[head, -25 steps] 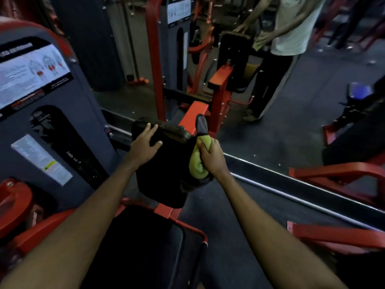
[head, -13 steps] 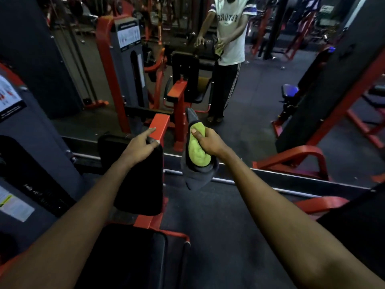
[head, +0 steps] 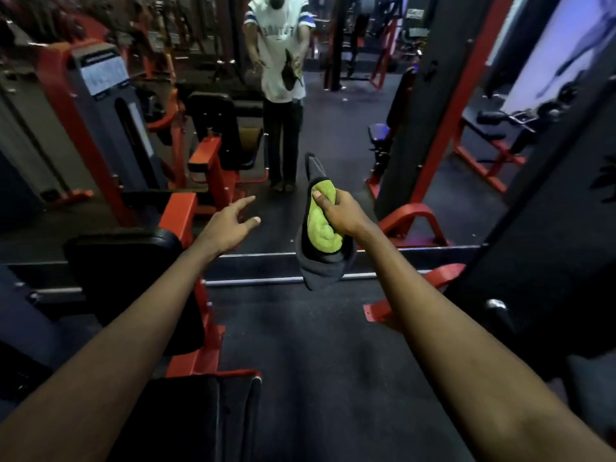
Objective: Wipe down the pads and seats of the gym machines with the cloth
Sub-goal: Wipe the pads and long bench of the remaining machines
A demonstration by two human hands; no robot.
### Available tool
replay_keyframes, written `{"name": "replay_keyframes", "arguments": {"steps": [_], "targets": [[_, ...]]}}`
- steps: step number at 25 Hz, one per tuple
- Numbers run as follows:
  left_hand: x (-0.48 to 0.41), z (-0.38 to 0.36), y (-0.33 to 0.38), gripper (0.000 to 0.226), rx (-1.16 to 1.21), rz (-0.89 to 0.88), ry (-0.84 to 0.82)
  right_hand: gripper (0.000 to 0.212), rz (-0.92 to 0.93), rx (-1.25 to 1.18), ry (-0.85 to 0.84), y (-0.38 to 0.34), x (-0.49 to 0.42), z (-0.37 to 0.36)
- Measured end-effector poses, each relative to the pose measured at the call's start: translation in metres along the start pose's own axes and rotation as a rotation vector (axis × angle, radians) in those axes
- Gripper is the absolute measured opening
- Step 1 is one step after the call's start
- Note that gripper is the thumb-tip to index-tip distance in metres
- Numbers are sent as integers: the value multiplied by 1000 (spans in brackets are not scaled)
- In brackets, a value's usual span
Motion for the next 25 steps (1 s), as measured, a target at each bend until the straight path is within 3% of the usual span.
{"name": "replay_keyframes", "arguments": {"steps": [15,25], "targets": [[14,-125,148,61,-18,-433,-311,32,-162,143,363,1,205,90],[72,-170,195,63,21,-524,-392,23,-156,137,447,-6,279,107]]}}
Point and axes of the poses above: each hand's wrist, its own x-axis away from the middle knuckle, its own z-axis out of the back of the hand, y = z × x, the point moved 5 cm from there along -x, towards the middle knuckle, and after that the axes turned 15 degrees about -y, right-handed, at the moved point
